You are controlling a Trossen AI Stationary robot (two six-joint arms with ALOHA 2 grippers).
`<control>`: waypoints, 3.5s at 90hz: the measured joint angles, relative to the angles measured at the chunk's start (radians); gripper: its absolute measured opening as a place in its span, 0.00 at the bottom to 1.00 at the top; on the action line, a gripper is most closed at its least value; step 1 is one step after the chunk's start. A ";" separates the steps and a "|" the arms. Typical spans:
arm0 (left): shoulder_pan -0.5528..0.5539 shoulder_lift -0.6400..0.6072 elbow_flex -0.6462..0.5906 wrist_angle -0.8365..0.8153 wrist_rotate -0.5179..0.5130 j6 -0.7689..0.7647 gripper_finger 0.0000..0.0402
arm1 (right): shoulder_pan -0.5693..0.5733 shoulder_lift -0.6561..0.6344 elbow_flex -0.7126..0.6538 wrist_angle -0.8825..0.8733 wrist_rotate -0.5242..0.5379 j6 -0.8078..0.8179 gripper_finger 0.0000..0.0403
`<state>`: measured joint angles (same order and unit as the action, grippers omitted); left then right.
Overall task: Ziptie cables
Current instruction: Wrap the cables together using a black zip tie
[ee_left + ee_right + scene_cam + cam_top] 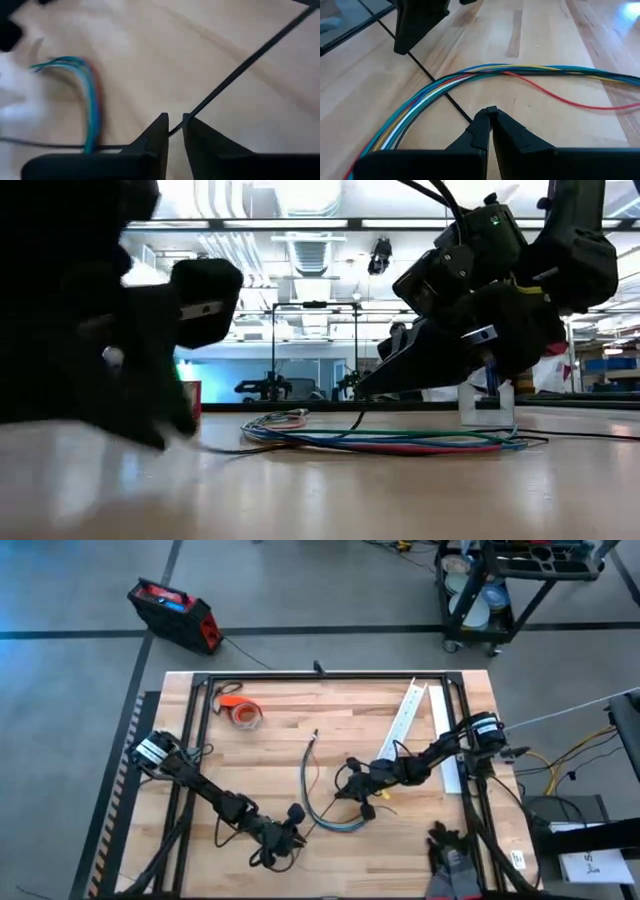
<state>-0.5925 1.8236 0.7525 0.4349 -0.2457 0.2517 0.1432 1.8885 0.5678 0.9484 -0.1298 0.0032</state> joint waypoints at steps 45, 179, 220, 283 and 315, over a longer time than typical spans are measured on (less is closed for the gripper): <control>0.060 0.041 -0.003 0.092 0.051 -0.118 0.00 | 0.000 -0.001 0.002 -0.001 0.000 0.004 0.00; 0.128 0.025 -0.056 0.261 0.343 -0.446 0.19 | 0.000 0.000 0.001 -0.002 0.000 -0.010 0.00; 0.127 -0.005 -0.056 0.292 0.343 -0.453 0.15 | 0.000 0.000 0.001 -0.003 0.002 -0.010 0.00; 0.127 0.021 -0.056 0.335 0.280 -0.462 0.01 | 0.000 0.000 0.001 -0.003 0.002 -0.011 0.00; 0.136 0.022 -0.058 0.314 0.213 -0.598 0.00 | 0.000 0.000 0.001 0.001 0.003 -0.023 0.00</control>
<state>-0.4561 1.8454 0.6941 0.7486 -0.0332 -0.3459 0.1432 1.8881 0.5686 0.9495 -0.1268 -0.0198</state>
